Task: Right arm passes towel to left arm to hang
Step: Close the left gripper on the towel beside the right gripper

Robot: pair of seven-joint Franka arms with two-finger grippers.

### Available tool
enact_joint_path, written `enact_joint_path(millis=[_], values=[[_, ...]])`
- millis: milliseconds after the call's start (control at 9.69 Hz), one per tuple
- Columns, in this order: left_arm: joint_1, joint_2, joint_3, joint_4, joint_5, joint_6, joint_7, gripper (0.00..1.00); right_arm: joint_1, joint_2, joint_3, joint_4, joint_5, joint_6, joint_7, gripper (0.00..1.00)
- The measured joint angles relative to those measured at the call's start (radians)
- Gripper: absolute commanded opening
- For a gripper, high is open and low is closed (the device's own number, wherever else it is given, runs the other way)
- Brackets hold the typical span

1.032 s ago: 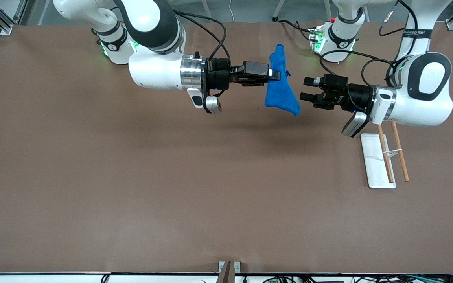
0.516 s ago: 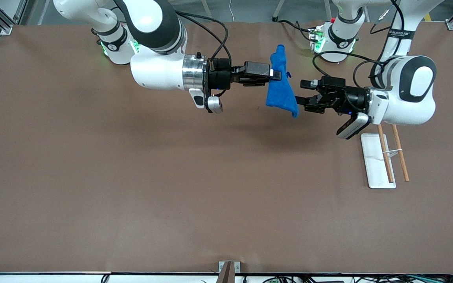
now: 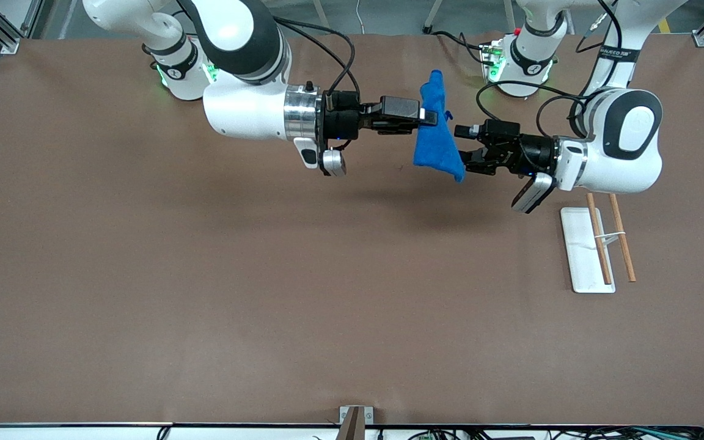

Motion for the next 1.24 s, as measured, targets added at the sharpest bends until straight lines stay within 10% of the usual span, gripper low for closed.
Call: enact_joint_path(millis=[516, 619, 723, 1239], values=[[-0.002, 0.0, -0.002, 0.001, -0.119, 0.026, 0.046, 0.77, 0.009, 0.0, 0.0, 0.0, 0.0, 0.007, 0.0, 0.02], [-0.003, 0.002, -0.008, 0.0, -0.12, 0.034, 0.053, 0.27, 0.009, 0.0, 0.0, 0.0, 0.0, 0.007, 0.0, 0.02], [-0.003, 0.002, -0.012, 0.0, -0.122, 0.037, 0.056, 0.0, 0.009, 0.0, 0.0, 0.0, 0.0, 0.008, 0.0, 0.02], [-0.001, 0.002, -0.012, 0.001, -0.103, 0.037, 0.056, 0.0, 0.009, 0.0, 0.0, 0.0, 0.0, 0.01, 0.0, 0.03]])
